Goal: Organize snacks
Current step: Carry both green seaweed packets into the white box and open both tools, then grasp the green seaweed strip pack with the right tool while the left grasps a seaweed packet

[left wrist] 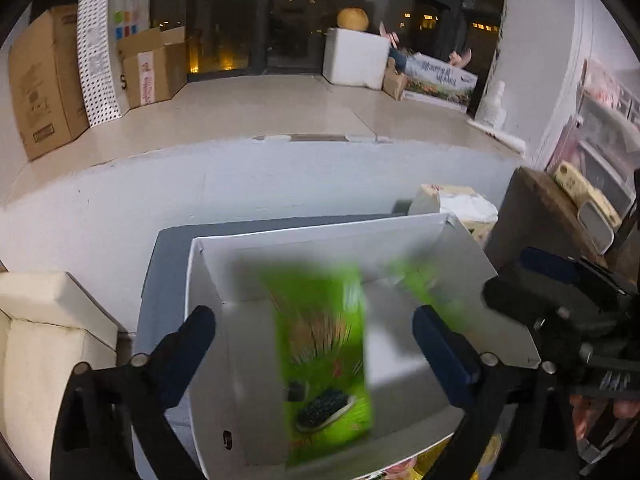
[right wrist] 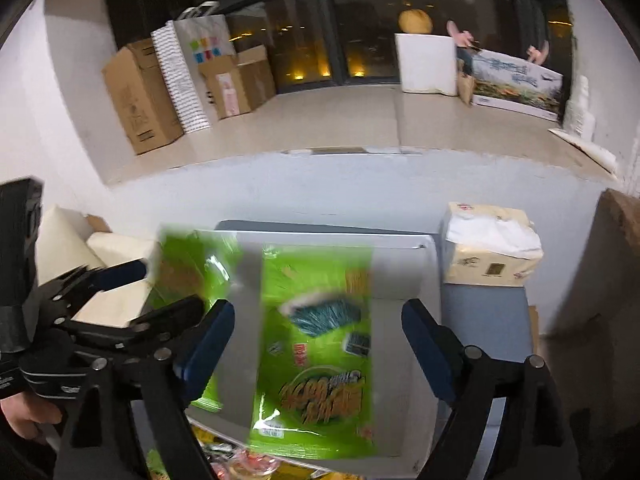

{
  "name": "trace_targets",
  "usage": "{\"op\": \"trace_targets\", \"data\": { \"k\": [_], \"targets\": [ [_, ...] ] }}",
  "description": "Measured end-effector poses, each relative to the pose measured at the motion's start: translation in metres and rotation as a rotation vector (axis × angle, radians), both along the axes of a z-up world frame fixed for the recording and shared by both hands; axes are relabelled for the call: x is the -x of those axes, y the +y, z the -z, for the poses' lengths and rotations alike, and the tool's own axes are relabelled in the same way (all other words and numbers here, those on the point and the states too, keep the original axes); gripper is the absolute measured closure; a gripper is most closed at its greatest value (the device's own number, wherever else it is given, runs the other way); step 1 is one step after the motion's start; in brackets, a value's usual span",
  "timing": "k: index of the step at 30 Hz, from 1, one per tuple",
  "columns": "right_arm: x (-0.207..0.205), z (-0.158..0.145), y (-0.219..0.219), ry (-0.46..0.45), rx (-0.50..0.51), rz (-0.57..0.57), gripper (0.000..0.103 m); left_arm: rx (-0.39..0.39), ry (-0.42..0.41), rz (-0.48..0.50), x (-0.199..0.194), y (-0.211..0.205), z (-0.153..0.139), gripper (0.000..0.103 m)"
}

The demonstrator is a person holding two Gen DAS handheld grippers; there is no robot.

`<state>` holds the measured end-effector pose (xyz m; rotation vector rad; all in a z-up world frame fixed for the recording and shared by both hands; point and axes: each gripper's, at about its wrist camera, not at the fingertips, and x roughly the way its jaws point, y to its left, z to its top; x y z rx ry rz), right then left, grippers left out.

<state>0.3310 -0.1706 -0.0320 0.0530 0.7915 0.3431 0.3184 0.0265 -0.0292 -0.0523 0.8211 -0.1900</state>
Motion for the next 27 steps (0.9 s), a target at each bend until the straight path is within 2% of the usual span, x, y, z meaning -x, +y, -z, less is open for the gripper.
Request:
{"op": "trace_targets", "data": {
  "k": [1,4,9,11,13,15,17,21,23,27],
  "targets": [
    [0.001,0.001,-0.004,0.003,-0.008,0.008,0.007,0.009,-0.002,-0.005,0.003,0.004,0.002,0.001],
    [0.007,-0.002,-0.011,-0.014,-0.026,0.033,0.006,0.026,-0.012,-0.014,0.013,0.013,0.001,0.000],
    [0.032,-0.016,-0.014,-0.063,-0.002,0.024,0.006,-0.052,-0.101,-0.051,0.039,0.015,-0.013,0.000],
    [0.045,-0.020,-0.016,-0.084,0.008,0.023,0.003,-0.057,-0.133,-0.057,0.056,0.016,-0.022,0.000],
    [0.067,-0.026,-0.018,-0.105,0.012,0.008,0.000,-0.028,-0.160,-0.053,0.077,0.018,-0.028,0.000],
    [0.086,-0.028,-0.019,-0.122,0.017,-0.006,0.000,-0.008,-0.223,-0.053,0.107,0.021,-0.033,0.000],
    [0.113,-0.029,-0.019,-0.134,0.023,-0.020,0.000,-0.031,-0.290,-0.070,0.140,0.020,-0.034,0.000],
    [0.163,-0.018,-0.017,-0.135,0.022,-0.037,0.000,-0.049,-0.255,-0.077,0.190,0.021,-0.024,0.000],
    [0.186,-0.004,-0.012,-0.114,0.050,-0.044,0.000,-0.042,-0.245,-0.084,0.216,0.024,-0.014,0.000],
    [0.217,0.031,-0.001,-0.047,0.054,-0.039,0.000,0.018,-0.180,-0.125,0.254,0.036,0.010,0.000]
  ]
}}
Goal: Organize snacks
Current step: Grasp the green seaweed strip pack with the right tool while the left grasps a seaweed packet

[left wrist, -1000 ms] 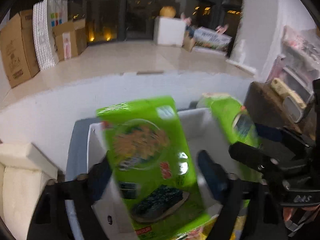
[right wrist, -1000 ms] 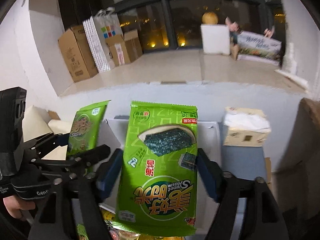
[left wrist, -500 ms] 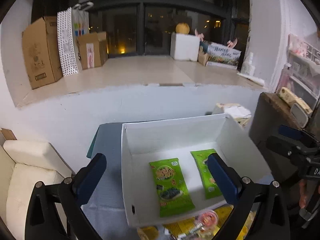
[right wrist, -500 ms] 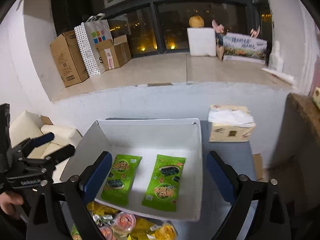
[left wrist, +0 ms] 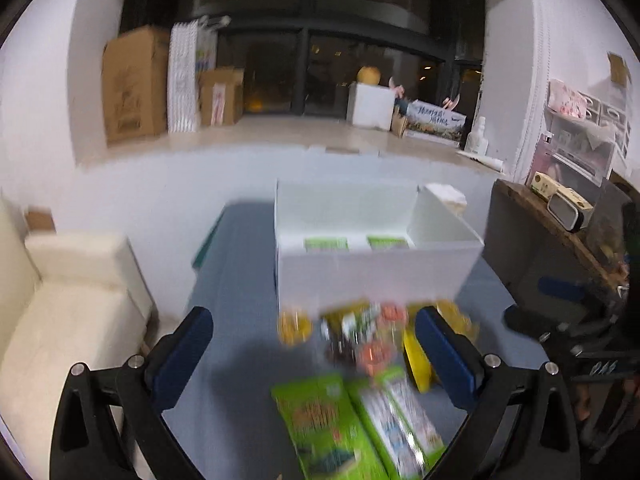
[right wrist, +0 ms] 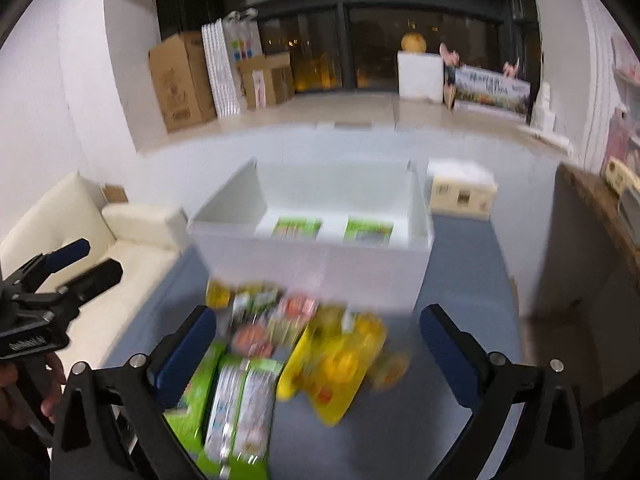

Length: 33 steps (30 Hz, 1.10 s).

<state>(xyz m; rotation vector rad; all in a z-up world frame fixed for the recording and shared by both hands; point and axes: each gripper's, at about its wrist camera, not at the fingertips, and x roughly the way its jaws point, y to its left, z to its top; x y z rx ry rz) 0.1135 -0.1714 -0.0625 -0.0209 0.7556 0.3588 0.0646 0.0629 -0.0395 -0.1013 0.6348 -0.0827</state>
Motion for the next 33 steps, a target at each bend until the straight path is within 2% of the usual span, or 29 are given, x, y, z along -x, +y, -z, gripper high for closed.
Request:
{"op": "trace_targets", "data": {
  "k": [3,12,18,26,28,32,33],
  "targets": [
    [0.014,0.030,0.012,0.069,-0.003,-0.006,0.000,0.034,0.037,-0.027,0.021,0.009,0.016,0.000],
    [0.009,0.090,0.065,0.175,0.125,-0.039,0.000,-0.016,0.085,-0.073,0.048,0.027,0.041,0.000],
    [0.002,0.117,0.078,0.213,0.177,-0.033,0.000,0.016,0.128,-0.091,0.048,0.041,0.056,0.000],
    [0.002,0.135,0.085,0.216,0.216,-0.038,0.000,0.037,0.155,-0.071,0.042,0.039,0.068,0.000],
    [0.001,0.139,0.091,0.214,0.233,-0.048,0.005,0.034,0.169,-0.073,0.039,0.038,0.072,0.000],
    [0.003,0.136,0.091,0.201,0.202,-0.070,0.014,0.031,0.186,-0.069,0.036,0.034,0.077,0.000],
    [0.006,0.134,0.091,0.190,0.199,-0.080,0.030,0.028,0.192,-0.068,0.035,0.032,0.079,0.000]
  ]
}}
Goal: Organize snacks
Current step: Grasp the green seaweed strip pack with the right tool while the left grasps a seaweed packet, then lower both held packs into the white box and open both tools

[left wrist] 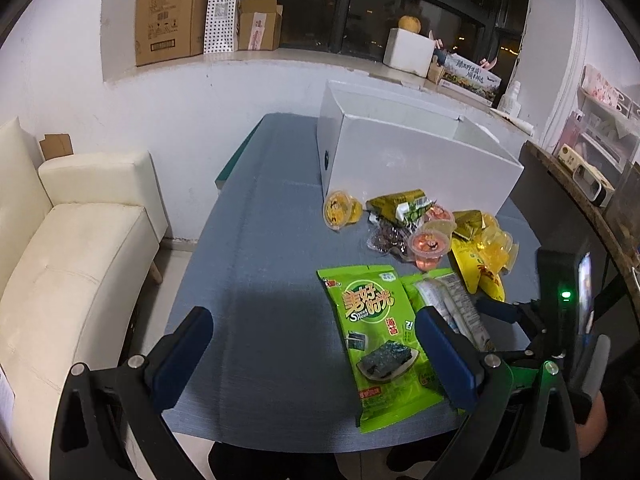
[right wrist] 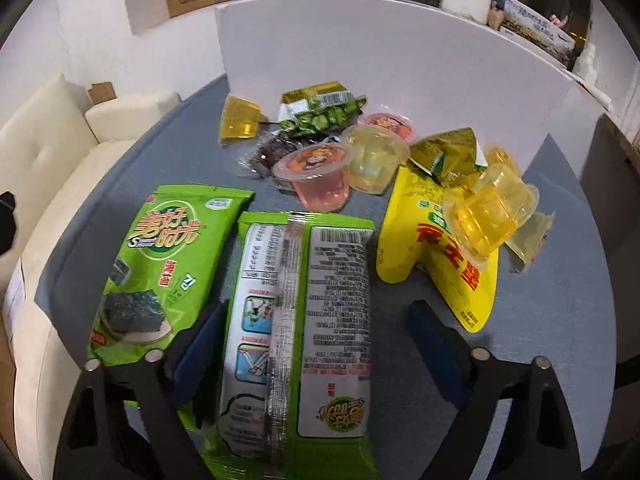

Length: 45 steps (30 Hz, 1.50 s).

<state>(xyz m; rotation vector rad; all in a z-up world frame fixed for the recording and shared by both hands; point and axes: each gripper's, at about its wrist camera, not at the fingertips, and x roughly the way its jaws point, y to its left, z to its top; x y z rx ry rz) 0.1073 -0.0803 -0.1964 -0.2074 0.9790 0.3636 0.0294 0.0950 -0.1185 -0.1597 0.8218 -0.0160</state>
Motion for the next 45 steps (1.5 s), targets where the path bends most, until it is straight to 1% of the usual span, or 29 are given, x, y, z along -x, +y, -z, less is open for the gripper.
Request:
{"op": "trace_targets", "data": {
  "k": [1,4,6,8,11,14,18,20,24,26,29,31,32,33,34,39,42,45],
  "targets": [
    [0.002,-0.001,0.001,0.001,-0.001,-0.003,0.034,-0.004,0.009,0.001,-0.002,-0.002,0.002,0.000],
    [0.005,-0.004,-0.005,0.016,-0.029,-0.012,0.037,-0.013,0.028,0.005,-0.006,-0.009,0.007,0.000],
    [0.010,-0.010,-0.012,0.035,-0.077,-0.025,0.038,-0.014,0.037,0.011,-0.008,-0.012,0.011,0.000],
    [0.019,-0.020,-0.021,0.025,-0.106,-0.045,0.038,-0.014,0.048,0.016,-0.010,-0.017,0.013,0.000],
    [0.032,-0.038,-0.032,-0.019,-0.136,-0.063,0.038,-0.001,0.052,0.016,-0.012,-0.021,0.014,0.000],
    [0.037,-0.051,-0.057,-0.031,-0.195,-0.027,0.038,0.004,0.059,0.025,-0.014,-0.027,0.014,0.000],
    [0.037,-0.068,-0.099,-0.060,-0.256,0.060,0.038,-0.027,0.086,0.053,-0.026,-0.047,0.025,0.000],
    [0.037,-0.074,-0.121,-0.070,-0.270,0.105,0.038,-0.046,0.102,0.061,-0.035,-0.059,0.034,0.000],
    [0.040,-0.076,-0.144,-0.078,-0.287,0.156,0.038,-0.090,0.142,0.041,-0.051,-0.080,0.054,0.000],
    [0.042,-0.074,-0.150,-0.078,-0.291,0.168,0.038,-0.104,0.154,0.017,-0.057,-0.083,0.062,0.000],
    [0.043,-0.072,-0.156,-0.071,-0.298,0.179,0.038,-0.094,0.174,-0.006,-0.063,-0.085,0.071,0.002],
    [0.043,-0.069,-0.155,-0.067,-0.301,0.177,0.038,-0.125,0.167,-0.010,-0.063,-0.087,0.072,0.007],
    [0.043,-0.069,-0.156,-0.066,-0.304,0.176,0.038,-0.121,0.163,-0.005,-0.063,-0.087,0.071,0.012],
    [0.042,-0.068,-0.156,-0.065,-0.307,0.175,0.038,-0.126,0.157,-0.005,-0.062,-0.087,0.070,0.027],
    [0.042,-0.068,-0.156,-0.065,-0.310,0.175,0.038,-0.124,0.148,0.002,-0.061,-0.085,0.067,0.031],
    [0.040,-0.066,-0.150,-0.063,-0.313,0.169,0.038,-0.069,0.148,0.032,-0.059,-0.075,0.062,0.034],
    [0.039,-0.070,-0.149,-0.072,-0.312,0.162,0.038,-0.065,0.107,0.040,-0.051,-0.071,0.049,0.034],
    [0.037,-0.080,-0.147,-0.094,-0.319,0.150,0.038,-0.066,0.041,0.057,-0.047,-0.072,0.025,0.034]
  ]
}}
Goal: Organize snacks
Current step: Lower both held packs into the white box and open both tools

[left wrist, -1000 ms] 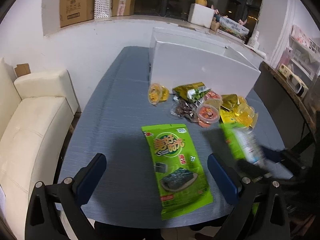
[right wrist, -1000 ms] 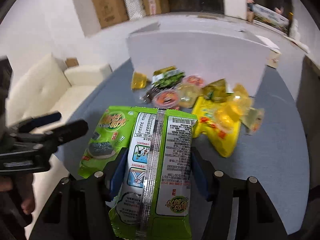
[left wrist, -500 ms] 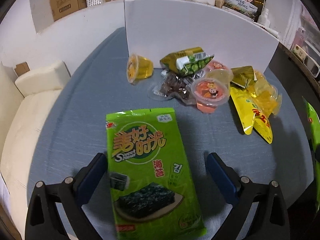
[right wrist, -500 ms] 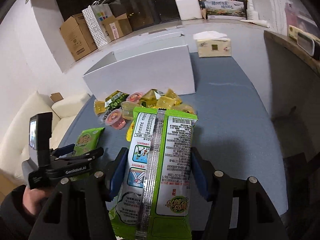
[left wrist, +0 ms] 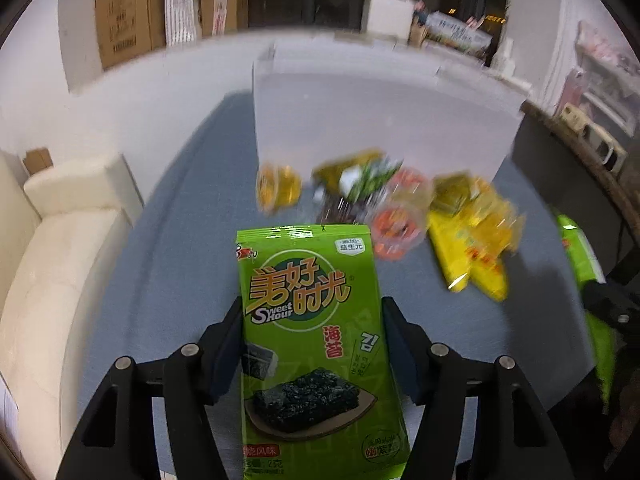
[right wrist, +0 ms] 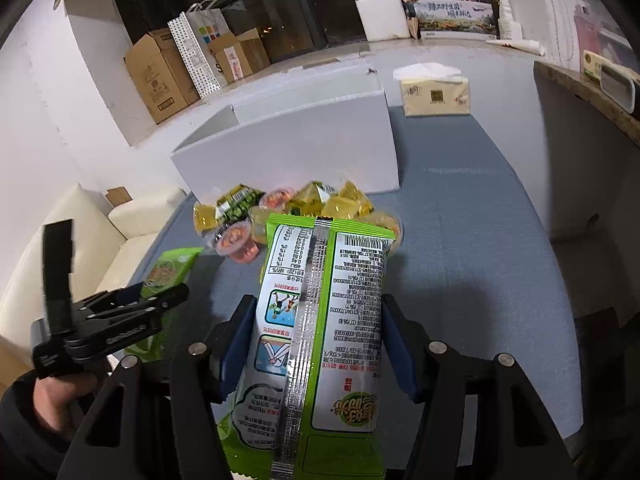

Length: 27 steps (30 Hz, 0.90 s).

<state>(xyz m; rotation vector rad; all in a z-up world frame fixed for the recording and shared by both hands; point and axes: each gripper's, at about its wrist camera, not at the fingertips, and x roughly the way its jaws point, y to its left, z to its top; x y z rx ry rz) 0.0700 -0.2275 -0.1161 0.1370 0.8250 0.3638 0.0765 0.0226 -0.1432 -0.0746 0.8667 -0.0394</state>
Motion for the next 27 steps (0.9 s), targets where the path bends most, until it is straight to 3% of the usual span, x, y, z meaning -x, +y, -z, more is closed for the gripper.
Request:
{"op": "trace_targets", "data": {
  "k": [3,8,10,16,20,22,24,27],
  "targets": [
    [-0.008,-0.018,0.006,-0.045,0.010,-0.017,0.038,0.019,-0.061,0.022,-0.002,-0.001,-0.030,0.034],
    [-0.042,-0.061,0.019,-0.151,0.071,-0.037,0.038,0.031,-0.154,0.045,-0.042,-0.004,-0.081,0.034],
    [-0.065,-0.079,0.023,-0.200,0.105,-0.024,0.038,0.041,-0.188,0.057,-0.065,-0.007,-0.100,0.034],
    [-0.158,-0.112,0.038,-0.202,0.116,-0.003,0.038,0.038,-0.258,0.081,-0.143,-0.013,-0.150,0.034],
    [-0.207,-0.116,0.052,-0.193,0.148,0.007,0.035,-0.007,-0.267,0.086,-0.195,-0.018,-0.150,0.030],
    [-0.225,-0.110,0.057,-0.158,0.164,0.008,0.021,-0.003,-0.192,0.097,-0.219,-0.017,-0.137,0.026],
    [-0.237,-0.102,0.062,-0.124,0.221,0.030,0.007,-0.016,-0.138,0.089,-0.231,-0.016,-0.123,0.000],
    [-0.236,-0.093,0.057,-0.147,0.263,0.061,0.005,-0.036,-0.145,0.086,-0.225,-0.009,-0.109,0.000]
  ]
}}
